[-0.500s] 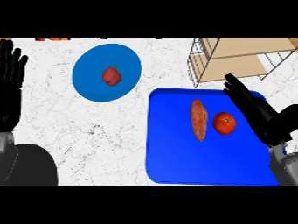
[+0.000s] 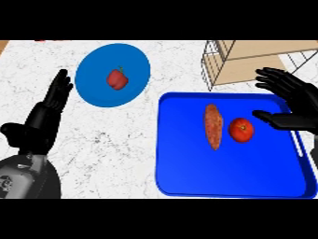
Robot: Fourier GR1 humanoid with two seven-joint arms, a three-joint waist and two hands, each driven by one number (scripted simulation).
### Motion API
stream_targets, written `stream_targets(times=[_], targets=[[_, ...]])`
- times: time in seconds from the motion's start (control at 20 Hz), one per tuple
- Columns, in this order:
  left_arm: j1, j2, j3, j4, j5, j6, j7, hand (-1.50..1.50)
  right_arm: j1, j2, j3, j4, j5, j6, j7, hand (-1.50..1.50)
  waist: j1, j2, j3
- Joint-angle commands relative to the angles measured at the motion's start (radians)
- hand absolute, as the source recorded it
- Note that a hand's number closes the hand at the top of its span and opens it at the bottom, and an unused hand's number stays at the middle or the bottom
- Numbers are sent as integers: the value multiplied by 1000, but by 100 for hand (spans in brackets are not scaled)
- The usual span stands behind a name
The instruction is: Pick the tomato from the tray and place it in the tiered shelf
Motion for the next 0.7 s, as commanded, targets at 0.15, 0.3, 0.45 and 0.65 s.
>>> stream_targets(times=[0.15,0.3,0.45,0.65], targets=[[7,-61,-114,59,-47,-29,-2,0,-11,57,-86,295,250,-291,-299,-150,36,-2,1],[-13,-46,-93,95,-50,-49,0,0,-7,96,-176,425,162,-196,-511,-150,30,-10,1],[-14,-40,-45,83,-16,-69,9,0,-19,63,-211,475,91,11,-591,-150,24,-19,-1],[13,-91,-106,135,-84,-41,-59,0,-85,-86,-107,521,192,217,-524,-150,29,-17,-2]])
